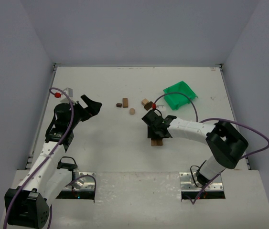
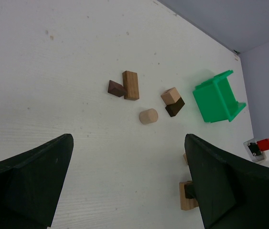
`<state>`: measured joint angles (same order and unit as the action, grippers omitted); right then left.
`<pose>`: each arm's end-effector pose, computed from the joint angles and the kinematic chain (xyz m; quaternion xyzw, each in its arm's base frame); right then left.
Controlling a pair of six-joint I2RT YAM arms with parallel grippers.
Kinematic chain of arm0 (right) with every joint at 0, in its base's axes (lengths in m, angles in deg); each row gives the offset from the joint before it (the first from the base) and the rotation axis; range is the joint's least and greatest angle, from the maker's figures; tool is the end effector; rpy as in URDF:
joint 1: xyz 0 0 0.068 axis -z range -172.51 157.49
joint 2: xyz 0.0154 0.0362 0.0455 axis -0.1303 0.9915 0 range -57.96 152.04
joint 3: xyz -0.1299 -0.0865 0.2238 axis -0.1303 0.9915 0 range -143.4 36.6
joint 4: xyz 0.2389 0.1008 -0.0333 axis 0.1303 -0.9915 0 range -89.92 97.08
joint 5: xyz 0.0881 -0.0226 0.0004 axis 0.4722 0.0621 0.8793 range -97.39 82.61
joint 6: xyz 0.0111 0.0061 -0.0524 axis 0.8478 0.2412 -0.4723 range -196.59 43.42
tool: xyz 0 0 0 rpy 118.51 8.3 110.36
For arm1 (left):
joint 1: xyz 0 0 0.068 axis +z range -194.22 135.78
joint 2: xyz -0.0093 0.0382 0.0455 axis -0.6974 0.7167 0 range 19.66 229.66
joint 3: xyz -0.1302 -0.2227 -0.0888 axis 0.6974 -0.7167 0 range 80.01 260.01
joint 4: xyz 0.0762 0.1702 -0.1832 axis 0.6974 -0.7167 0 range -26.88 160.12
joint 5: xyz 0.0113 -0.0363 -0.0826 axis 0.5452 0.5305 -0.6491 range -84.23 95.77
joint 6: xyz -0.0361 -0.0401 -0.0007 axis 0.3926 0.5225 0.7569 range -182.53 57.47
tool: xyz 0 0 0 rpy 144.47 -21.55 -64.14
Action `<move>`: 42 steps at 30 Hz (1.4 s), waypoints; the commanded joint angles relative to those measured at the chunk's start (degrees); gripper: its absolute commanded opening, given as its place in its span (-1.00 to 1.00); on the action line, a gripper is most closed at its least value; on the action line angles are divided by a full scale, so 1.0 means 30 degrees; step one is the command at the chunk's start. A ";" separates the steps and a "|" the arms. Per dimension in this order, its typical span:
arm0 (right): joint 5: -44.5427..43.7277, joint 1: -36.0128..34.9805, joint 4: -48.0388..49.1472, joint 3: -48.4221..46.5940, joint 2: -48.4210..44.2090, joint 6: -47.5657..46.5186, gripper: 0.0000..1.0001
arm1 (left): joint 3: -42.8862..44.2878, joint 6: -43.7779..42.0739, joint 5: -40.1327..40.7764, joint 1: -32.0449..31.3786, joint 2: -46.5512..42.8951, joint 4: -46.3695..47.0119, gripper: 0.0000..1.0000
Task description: Build the wood block tower
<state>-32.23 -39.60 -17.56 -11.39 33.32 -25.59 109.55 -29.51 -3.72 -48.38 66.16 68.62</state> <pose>0.2053 0.1988 0.1547 0.0739 0.9566 0.0028 0.2820 0.1927 -0.0199 0.2564 -0.1546 0.7951 -0.2494 0.5307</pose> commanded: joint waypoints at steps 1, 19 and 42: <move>-0.0248 -0.0035 -0.0077 -0.0747 0.0089 0.0536 0.04 | -0.0003 -0.0077 -0.0116 -0.0018 -0.0146 0.1026 1.00; -0.0327 -0.0035 -0.0364 -0.0851 0.0243 0.0784 0.31 | -0.0003 -0.0107 -0.0197 -0.0012 -0.0119 0.1020 1.00; 0.0169 -0.0035 0.3782 0.0129 -0.2306 -0.7041 0.97 | 0.0026 -0.0178 0.0114 -0.0018 -0.0379 0.0867 1.00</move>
<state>-30.88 -39.59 -14.08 -11.72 31.10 -33.29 109.55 -29.51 -3.74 -48.38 66.16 68.62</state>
